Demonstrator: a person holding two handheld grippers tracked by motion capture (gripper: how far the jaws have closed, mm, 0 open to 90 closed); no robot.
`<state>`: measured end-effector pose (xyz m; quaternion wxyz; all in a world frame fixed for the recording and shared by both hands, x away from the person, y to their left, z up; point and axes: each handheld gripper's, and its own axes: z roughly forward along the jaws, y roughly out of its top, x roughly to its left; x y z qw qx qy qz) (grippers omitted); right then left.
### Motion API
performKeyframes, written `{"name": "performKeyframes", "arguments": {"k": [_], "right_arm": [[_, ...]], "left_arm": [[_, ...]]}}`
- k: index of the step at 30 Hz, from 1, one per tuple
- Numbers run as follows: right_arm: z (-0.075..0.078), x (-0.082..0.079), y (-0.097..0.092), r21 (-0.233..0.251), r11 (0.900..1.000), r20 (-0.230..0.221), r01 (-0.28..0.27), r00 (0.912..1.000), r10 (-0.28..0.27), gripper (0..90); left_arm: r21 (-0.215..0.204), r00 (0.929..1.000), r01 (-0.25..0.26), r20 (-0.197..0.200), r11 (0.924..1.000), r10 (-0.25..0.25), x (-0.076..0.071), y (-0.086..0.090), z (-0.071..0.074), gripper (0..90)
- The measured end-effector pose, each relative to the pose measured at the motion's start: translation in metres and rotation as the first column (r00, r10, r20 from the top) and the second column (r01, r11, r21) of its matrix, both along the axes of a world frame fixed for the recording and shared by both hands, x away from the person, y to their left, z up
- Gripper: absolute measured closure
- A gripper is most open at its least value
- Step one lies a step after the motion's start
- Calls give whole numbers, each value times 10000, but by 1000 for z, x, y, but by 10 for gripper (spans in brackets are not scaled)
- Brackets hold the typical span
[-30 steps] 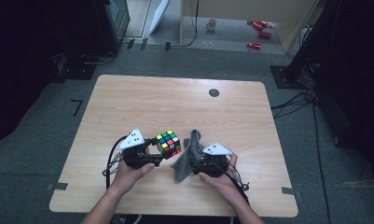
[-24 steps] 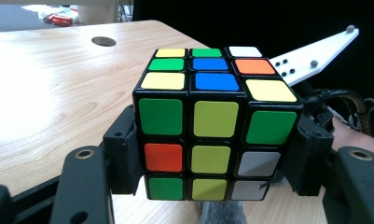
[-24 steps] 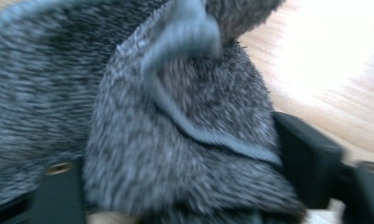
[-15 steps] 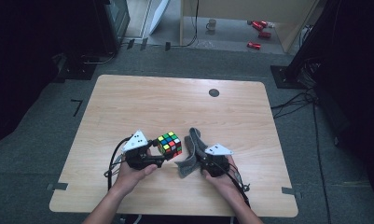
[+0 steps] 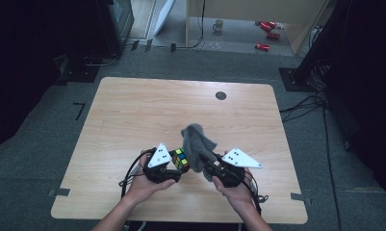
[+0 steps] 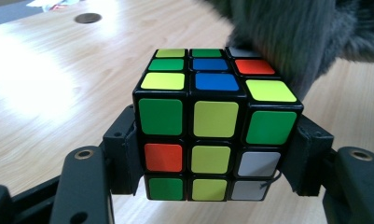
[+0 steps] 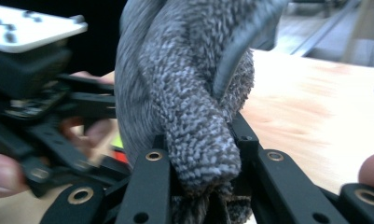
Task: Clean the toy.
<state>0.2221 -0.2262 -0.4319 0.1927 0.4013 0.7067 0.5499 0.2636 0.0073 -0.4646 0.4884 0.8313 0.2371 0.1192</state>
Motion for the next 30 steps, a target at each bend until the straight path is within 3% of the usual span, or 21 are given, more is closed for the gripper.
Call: {"name": "performKeyframes", "arguments": {"k": [1,2,3,5,9,11,15,18,19,20,21,23,24,28,30], "right_arm": [[-1,-2,7,-28,9996,-133,-293,9995,293,746],[-1,-2,7,-28,9996,-133,-293,9995,293,746],[-2,-2,8,313,9977,-391,-596,9974,609,746],[-2,-1,7,250,9975,-407,-663,9969,673,745],[-5,5,1,263,9988,-553,-422,9975,436,744],[-7,8,-3,342,9991,-891,-240,9957,270,745],[-2,0,11,147,9975,-695,-692,9951,700,744],[1,-2,11,112,9976,-620,-689,9957,695,742],[2,-1,10,232,9978,-660,-628,9958,642,741],[2,4,1,451,9989,-834,-89,9964,127,741],[2,4,1,451,9989,-834,-89,9964,127,741],[0,9,-10,947,9951,-1290,273,9915,-149,741],[0,9,-10,947,9951,-1290,273,9915,-149,741],[7,-3,7,855,9947,-859,-573,9942,646,740],[10,-5,10,741,9950,-750,-669,9945,725,738]], "left_arm": [[265,9999,65,124,9996,-69,-3,-5,-1,351],[265,9999,65,124,9996,-69,-3,-5,-1,351],[286,9998,117,135,9995,-121,-4,-6,-2,351],[461,9992,96,385,9989,-113,-7,-7,-1,352],[491,9989,82,453,9988,-104,-8,-8,0,353],[658,9989,77,464,9978,-107,-8,-10,-1,353],[751,9981,186,575,9970,-229,-10,-15,0,353],[646,9975,189,662,9977,-232,-12,-14,2,353],[607,9969,199,745,9980,-244,-13,-14,4,353],[552,9960,223,846,9982,-270,-14,-13,7,353],[552,9960,223,846,9982,-270,-14,-13,7,353],[462,9963,286,799,9985,-322,-14,-13,9,353],[462,9963,286,799,9985,-322,-14,-13,9,353],[581,9955,334,870,9977,-384,-16,-17,9,353],[547,9951,337,908,9979,-385,-17,-16,10,353]]}}
